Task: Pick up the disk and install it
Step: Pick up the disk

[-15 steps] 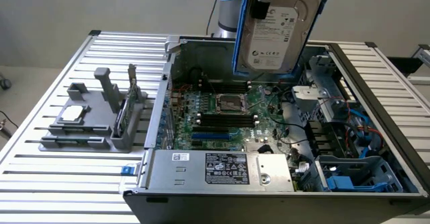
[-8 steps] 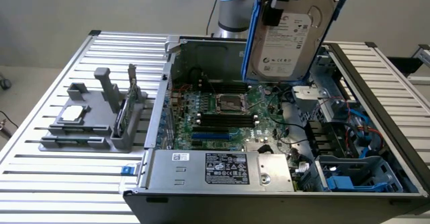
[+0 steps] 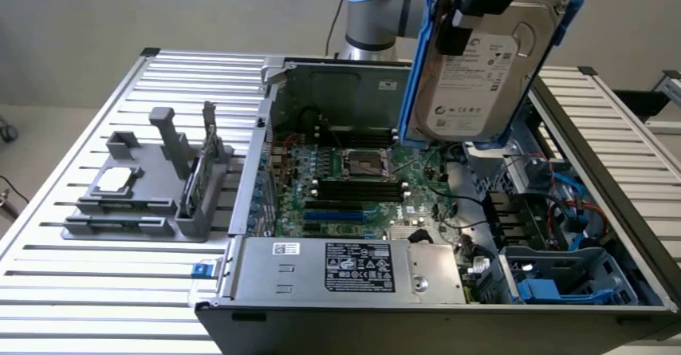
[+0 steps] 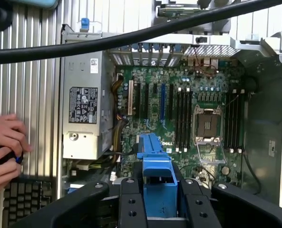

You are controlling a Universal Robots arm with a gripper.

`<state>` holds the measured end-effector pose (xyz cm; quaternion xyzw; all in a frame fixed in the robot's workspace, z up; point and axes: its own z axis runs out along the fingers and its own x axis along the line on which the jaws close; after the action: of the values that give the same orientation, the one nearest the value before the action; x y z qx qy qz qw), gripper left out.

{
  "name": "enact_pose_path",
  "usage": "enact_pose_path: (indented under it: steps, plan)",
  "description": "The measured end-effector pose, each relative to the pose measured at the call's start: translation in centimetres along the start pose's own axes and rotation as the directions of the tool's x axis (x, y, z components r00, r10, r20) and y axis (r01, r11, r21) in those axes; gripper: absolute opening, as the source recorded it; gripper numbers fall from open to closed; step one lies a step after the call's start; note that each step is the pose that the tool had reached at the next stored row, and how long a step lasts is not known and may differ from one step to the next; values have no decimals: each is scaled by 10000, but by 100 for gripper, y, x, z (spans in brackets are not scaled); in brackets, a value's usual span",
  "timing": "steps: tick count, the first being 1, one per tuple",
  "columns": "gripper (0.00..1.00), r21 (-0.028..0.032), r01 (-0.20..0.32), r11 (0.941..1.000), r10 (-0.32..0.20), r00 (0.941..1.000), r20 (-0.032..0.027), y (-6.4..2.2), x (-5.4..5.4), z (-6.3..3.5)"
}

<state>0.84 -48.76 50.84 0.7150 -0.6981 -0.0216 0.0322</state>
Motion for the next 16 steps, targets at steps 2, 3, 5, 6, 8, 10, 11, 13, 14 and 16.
enact_pose_path:
  steps: [2, 3, 5, 6, 8, 10, 11, 13, 14, 16]
  plan:
    - [33, 15, 1, 10000, -1, 10000, 1, -32, 57, -1]
    - [33, 22, 0, 10000, 0, 10000, 0, -47, 84, -2]
    - [33, 36, 0, 10000, 0, 10000, 0, -77, 137, -3]
    - [33, 43, 0, 10000, 0, 10000, 0, -91, 164, -3]
    - [33, 55, -1, 10000, 1, 10000, -1, -123, 219, -4]
    - [33, 62, 0, 10000, 0, 10000, 0, -159, 273, -5]
    - [33, 64, -1, 10000, 1, 10000, 0, -180, 298, -5]
    - [33, 63, -1, 10000, 1, 10000, -1, -229, 345, -7]
    - [33, 63, -1, 10000, 1, 10000, 0, -255, 368, -8]
    - [33, 63, 0, 10000, 0, 10000, 0, -308, 416, -9]
